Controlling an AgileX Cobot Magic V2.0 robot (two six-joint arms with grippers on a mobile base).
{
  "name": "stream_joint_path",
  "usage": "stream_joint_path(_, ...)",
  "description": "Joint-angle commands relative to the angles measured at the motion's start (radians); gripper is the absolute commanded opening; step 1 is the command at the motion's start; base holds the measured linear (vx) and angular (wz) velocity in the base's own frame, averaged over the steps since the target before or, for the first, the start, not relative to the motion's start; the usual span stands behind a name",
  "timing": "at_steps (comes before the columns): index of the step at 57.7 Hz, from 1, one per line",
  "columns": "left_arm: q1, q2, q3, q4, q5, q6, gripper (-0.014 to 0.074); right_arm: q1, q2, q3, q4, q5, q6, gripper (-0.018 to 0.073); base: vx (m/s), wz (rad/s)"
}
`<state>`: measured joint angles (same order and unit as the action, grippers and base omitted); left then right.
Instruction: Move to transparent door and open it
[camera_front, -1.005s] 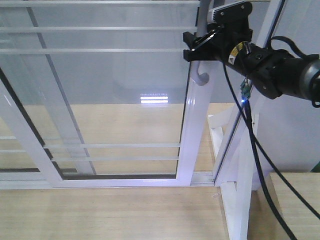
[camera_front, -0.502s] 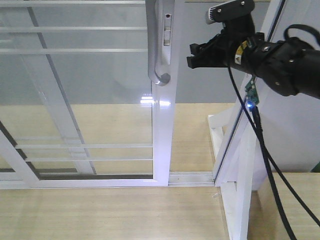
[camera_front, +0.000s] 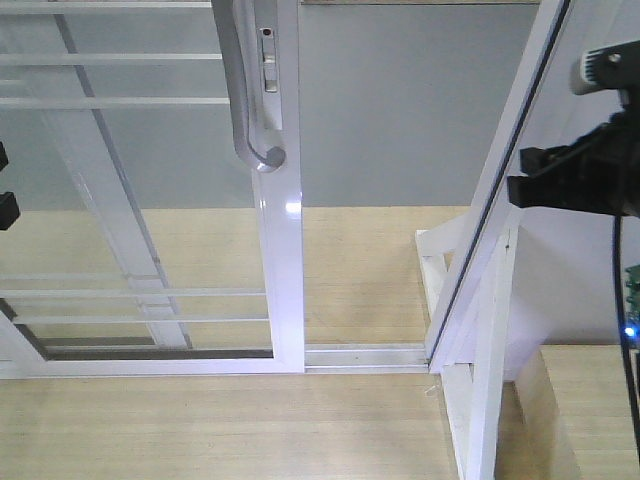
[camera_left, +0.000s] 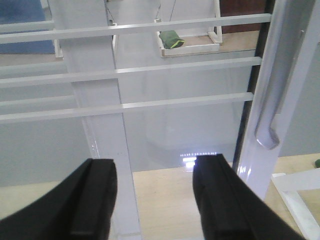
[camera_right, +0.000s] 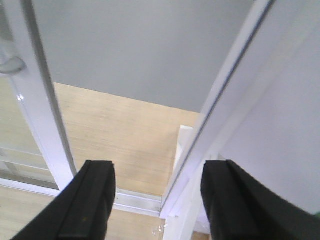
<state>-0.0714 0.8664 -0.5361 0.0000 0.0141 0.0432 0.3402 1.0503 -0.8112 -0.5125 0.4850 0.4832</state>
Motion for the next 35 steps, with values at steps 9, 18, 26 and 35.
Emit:
stream_joint_path(9, -0.079, 0.095, -0.033, -0.014, -0.145, -0.007, 0.0475, -0.005, -0.134, -0.023, -0.125, 0.128, 0.03, 0.0444, 0.0, 0.0)
stream_joint_path(18, -0.137, 0.223, -0.033, -0.013, -0.314, -0.007, 0.0475, -0.005, -0.154, -0.023, -0.126, 0.15, 0.03, 0.0444, 0.0, 0.0)
stream_joint_path(26, -0.149, 0.344, -0.034, 0.0, -0.479, -0.007, 0.0475, -0.005, -0.154, -0.023, -0.119, 0.15, 0.038, 0.0444, 0.0, 0.0)
stream_joint_path(35, -0.149, 0.451, -0.034, 0.0, -0.62, -0.007, 0.0475, -0.005, -0.154, -0.023, -0.117, 0.15, 0.061, 0.0444, 0.0, 0.0)
